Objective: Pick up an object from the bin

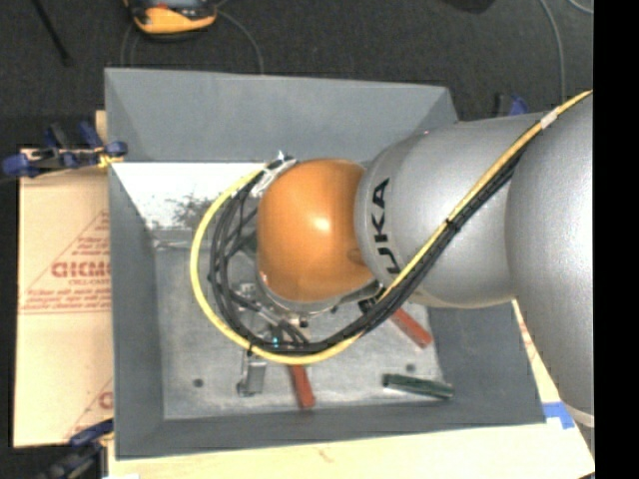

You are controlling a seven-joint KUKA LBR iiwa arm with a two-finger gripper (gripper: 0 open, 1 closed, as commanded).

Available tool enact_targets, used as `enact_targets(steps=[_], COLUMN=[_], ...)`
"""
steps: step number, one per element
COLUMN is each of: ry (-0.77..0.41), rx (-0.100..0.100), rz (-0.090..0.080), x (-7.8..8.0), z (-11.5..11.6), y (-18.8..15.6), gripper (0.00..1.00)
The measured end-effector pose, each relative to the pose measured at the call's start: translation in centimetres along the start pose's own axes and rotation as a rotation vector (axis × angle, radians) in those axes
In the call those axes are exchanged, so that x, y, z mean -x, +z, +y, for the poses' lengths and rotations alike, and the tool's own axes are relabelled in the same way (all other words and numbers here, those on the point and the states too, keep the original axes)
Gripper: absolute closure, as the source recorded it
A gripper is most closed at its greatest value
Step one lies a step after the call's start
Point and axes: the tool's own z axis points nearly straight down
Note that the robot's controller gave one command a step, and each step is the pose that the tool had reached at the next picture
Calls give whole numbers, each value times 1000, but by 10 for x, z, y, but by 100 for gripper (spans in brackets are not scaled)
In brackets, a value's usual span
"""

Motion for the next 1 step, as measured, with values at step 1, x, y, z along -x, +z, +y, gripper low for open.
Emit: enact_targets(steps=[1], ry=[4], rx=[2], rz=[-8], x=[2], z=[-1], y=[-4], gripper=[0])
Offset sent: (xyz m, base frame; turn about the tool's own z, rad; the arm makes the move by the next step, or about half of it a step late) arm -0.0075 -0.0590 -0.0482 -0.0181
